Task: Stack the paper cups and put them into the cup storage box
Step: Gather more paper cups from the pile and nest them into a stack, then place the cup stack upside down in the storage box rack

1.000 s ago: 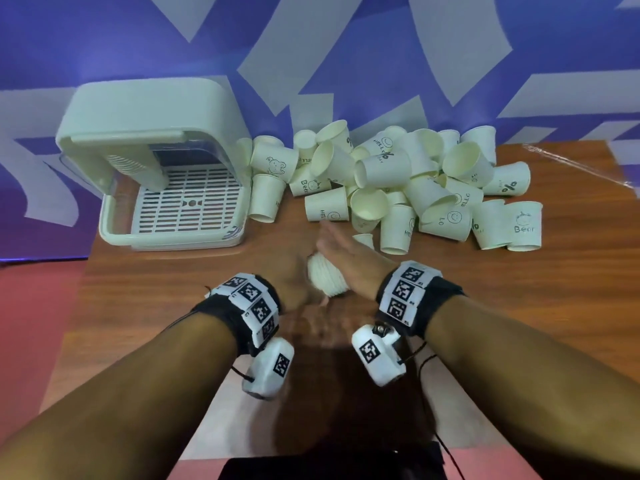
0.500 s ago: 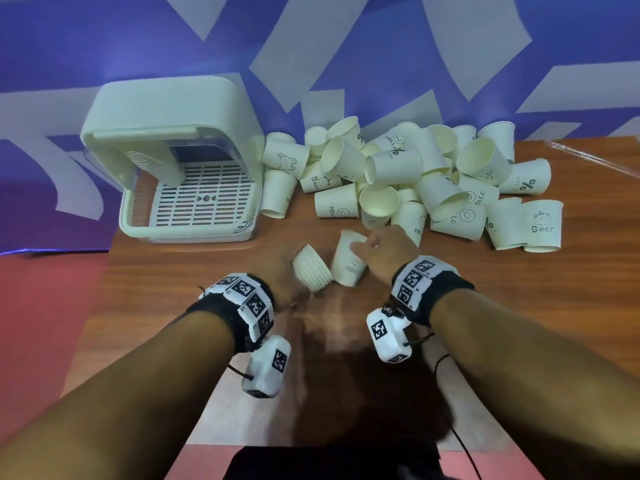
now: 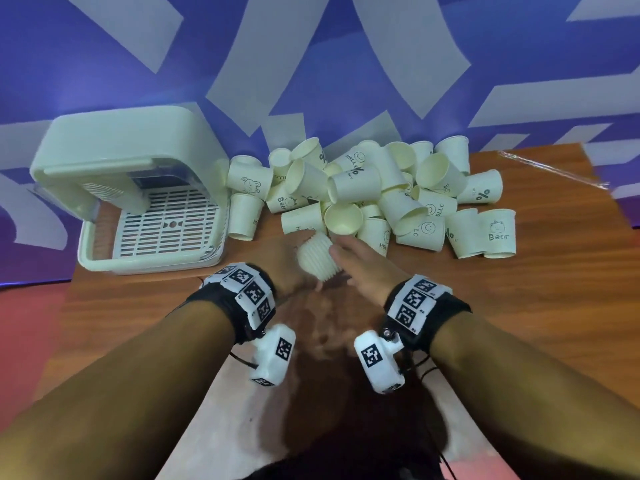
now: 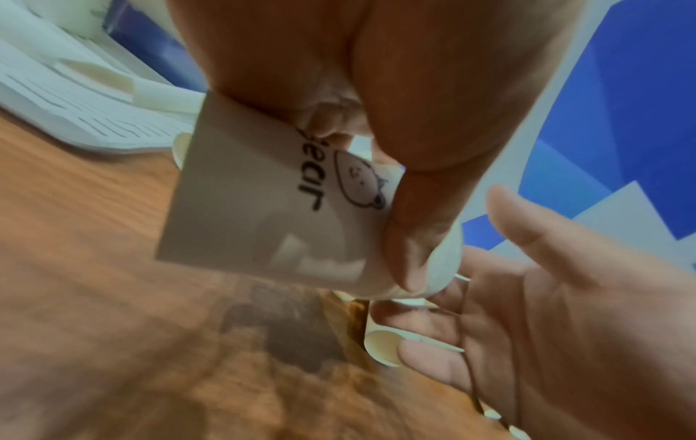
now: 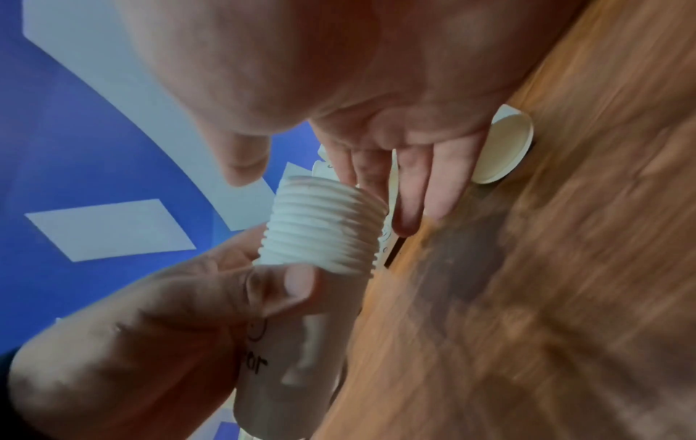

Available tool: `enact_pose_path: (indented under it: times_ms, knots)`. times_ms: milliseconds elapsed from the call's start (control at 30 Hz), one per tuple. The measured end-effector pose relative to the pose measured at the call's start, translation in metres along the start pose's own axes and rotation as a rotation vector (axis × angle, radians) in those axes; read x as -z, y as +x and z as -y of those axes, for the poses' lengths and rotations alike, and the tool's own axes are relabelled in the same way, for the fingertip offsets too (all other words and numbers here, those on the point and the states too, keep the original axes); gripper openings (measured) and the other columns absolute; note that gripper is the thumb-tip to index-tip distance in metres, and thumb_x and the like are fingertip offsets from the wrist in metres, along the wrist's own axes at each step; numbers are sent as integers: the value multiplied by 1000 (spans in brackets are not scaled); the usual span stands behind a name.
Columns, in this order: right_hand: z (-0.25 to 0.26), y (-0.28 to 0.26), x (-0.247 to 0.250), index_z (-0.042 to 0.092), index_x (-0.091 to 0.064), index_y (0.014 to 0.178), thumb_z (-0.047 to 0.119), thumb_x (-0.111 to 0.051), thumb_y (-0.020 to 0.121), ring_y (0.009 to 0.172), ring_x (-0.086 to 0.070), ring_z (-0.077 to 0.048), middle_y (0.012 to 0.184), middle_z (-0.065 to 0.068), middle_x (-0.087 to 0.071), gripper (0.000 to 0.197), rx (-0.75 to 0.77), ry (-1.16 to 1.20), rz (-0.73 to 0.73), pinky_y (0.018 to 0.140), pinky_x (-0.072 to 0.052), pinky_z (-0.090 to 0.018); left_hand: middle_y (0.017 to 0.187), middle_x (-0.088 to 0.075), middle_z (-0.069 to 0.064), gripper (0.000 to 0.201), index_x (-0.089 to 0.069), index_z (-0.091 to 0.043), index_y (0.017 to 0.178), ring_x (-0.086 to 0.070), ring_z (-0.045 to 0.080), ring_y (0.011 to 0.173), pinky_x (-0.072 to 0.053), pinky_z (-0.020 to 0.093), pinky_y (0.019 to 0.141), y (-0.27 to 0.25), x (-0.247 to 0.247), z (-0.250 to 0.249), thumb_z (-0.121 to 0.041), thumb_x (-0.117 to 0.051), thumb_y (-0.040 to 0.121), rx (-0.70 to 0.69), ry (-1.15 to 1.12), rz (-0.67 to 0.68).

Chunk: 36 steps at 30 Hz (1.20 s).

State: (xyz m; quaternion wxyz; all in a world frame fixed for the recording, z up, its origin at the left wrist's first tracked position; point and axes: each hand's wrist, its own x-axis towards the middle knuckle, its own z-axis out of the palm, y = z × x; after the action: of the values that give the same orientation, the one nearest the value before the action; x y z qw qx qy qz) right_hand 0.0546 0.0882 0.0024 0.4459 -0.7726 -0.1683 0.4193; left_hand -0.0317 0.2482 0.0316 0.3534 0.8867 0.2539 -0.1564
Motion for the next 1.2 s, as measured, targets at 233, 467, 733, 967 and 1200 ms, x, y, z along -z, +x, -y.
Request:
enact_pose_path:
  times_ms: [233, 467, 733, 967, 1200]
  knots:
    - [-5, 13, 55, 21, -46, 137, 33, -70, 82, 123, -46, -23, 134, -3, -46, 61, 81, -262, -692, 99, -38, -31, 132, -54, -8, 100, -29, -56, 139, -57, 21, 114, -51, 42, 98, 24, -4, -24, -52, -80, 53, 12, 42, 75]
    - [-19, 44, 88, 20, -32, 145, 53, -72, 74, 132, -35, -30, 144, -6, -42, 87, -211, -446, -666, 106, -38, -46, 125, -50, -5, 98, -34, -33, 149, -51, 18, 112, -49, 37, 97, 40, -9, -32, -20, -87, 67, -34, -94, 62]
    - [-13, 15, 87, 22, -42, 136, 37, -68, 81, 118, -50, -28, 135, -8, -44, 63, -130, -58, -708, 100, -44, -42, 141, -49, 0, 99, -34, -31, 150, -48, 22, 127, -38, 27, 98, 43, 0, -27, -23, -85, 67, -87, 4, -10]
    - [0, -5, 63, 34, -54, 136, 68, -57, 74, 129, -50, -14, 140, 11, -54, 70, -35, 158, -363, 114, -34, -43, 146, -46, -1, 97, -35, -30, 151, -44, 20, 131, -34, 27, 105, 28, 5, -35, -18, -86, 69, -181, 38, 12]
    - [38, -5, 5, 37, -48, 141, 68, -50, 86, 124, -51, -19, 138, 4, -49, 62, -72, 262, -95, 98, -53, -43, 131, -58, -7, 99, -44, -35, 145, -53, 17, 121, -43, 37, 106, 4, 16, -8, -23, -91, 58, -211, -8, 20]
